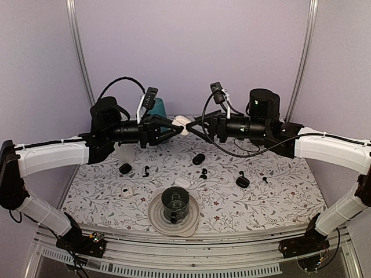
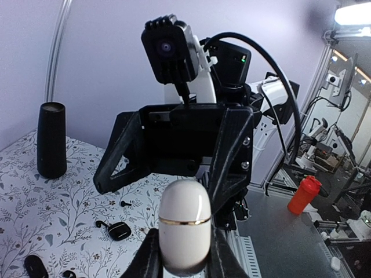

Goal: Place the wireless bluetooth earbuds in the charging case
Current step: Open the charging case.

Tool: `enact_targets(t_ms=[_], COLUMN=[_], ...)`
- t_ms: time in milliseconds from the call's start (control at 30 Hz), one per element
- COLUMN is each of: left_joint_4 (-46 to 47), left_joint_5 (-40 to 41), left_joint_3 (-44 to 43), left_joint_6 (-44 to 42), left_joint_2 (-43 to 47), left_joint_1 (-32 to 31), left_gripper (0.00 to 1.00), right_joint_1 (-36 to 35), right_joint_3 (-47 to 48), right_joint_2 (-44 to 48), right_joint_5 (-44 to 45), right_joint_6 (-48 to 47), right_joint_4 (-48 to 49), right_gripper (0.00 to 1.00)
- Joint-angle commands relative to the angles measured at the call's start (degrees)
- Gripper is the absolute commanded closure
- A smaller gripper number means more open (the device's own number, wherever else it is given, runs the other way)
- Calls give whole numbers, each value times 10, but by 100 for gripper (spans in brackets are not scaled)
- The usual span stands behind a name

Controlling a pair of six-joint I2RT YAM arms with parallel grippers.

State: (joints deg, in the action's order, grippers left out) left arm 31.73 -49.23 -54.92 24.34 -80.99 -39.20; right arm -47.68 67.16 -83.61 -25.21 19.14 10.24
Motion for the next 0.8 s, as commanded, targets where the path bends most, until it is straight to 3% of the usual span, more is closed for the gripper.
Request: enact_targets(t_ms=[0,767], left_joint_4=[3,-9], left_joint_5=[-58,-3], left_joint_3=[3,-14], left_joint_6=[-14,26], left_joint_2=[18,2], left_joint_1=[-5,-4], left_gripper=[100,100], right_joint_1=[19,19], right_joint_3=[4,7], right_joint_2=[18,16], right_joint_5=[43,-23], right_joint_6=[7,18], right_joint_4=[-5,8], right_gripper=[20,23])
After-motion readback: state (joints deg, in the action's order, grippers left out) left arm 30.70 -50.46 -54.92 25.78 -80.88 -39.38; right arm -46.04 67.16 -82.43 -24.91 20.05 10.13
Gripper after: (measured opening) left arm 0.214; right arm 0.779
